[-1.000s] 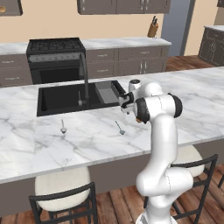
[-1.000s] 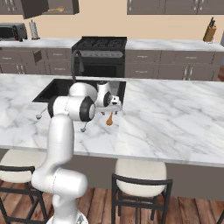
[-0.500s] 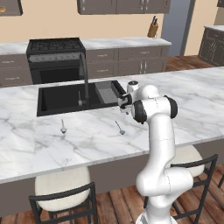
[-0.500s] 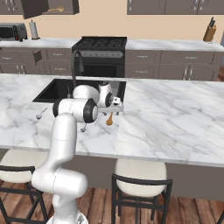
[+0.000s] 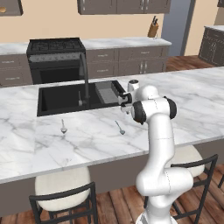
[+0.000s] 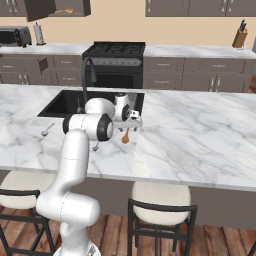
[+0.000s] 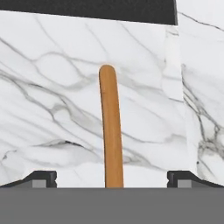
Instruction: Organize the utensils by type. Pick up the wooden spoons from the counter and place them in the open cabinet. Then pick up the metallic utensils from the counter and place them in the open drawer.
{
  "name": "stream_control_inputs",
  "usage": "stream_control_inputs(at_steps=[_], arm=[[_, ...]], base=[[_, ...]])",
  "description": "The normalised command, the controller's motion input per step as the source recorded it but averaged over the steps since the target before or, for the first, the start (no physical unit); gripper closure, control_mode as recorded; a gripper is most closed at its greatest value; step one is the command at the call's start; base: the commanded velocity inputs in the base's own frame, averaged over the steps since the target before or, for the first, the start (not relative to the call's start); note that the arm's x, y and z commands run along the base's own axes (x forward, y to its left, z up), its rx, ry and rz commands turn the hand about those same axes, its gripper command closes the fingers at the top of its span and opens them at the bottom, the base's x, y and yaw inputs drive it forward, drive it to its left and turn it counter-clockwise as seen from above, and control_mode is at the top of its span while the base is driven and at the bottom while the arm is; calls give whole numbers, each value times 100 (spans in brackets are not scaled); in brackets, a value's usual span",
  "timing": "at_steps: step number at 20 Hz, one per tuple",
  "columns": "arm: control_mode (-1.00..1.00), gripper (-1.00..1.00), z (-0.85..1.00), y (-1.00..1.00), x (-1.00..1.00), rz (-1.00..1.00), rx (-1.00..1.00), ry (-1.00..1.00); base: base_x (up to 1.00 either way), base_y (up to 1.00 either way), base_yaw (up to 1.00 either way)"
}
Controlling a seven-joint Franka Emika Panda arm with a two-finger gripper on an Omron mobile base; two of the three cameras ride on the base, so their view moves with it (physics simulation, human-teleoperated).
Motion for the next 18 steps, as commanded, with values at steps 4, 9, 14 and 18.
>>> stream_control_inputs(at_steps=[4, 9, 14, 18], arm=[[-100, 100, -53, 0, -20, 0, 0, 7], [-100, 100, -47, -1, -47, 0, 0, 12], [-100, 100, -37, -5, -54, 0, -1, 14], [-100, 100, 5, -5, -34, 0, 0, 7]], base=[[0, 0, 0], [0, 0, 0], [0, 0, 0], [0, 0, 0]])
